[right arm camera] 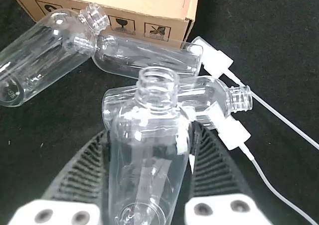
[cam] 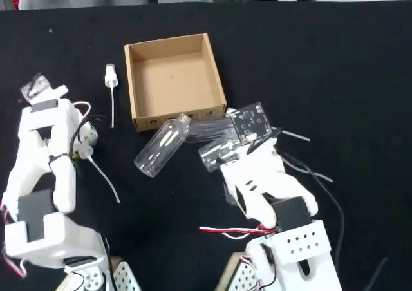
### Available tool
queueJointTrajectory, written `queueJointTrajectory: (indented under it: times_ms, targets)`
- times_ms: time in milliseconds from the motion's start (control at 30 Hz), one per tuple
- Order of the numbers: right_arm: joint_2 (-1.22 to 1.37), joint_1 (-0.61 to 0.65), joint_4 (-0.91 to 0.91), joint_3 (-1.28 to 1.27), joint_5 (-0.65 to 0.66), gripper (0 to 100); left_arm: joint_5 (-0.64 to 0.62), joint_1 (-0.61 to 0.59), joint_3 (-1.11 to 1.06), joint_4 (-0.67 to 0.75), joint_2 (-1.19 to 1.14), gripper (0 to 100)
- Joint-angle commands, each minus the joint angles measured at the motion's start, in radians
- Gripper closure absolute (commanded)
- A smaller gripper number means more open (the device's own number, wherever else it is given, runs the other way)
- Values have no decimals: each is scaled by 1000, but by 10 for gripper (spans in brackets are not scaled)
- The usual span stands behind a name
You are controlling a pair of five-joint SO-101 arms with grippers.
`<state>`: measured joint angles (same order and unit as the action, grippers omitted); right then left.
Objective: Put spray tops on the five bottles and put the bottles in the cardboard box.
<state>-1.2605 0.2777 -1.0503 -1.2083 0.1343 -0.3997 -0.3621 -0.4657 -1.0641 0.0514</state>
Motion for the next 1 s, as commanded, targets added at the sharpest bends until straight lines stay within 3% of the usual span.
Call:
queueJointTrajectory:
  times_ms: [0, 400, 767, 967]
  targets:
    - [-25, 11, 6, 18, -11, 961, -2, -4, -8, -18, 184, 971]
    - [-25, 15, -5, 36, -11, 961, -5, -1, -47, -18, 569, 972]
    - [-25, 18, -57, 163, -12, 962, -5, 119, -56, 9, 810, 973]
    - [-25, 18, -55, 239, -12, 962, -5, 128, -51, 52, 928, 973]
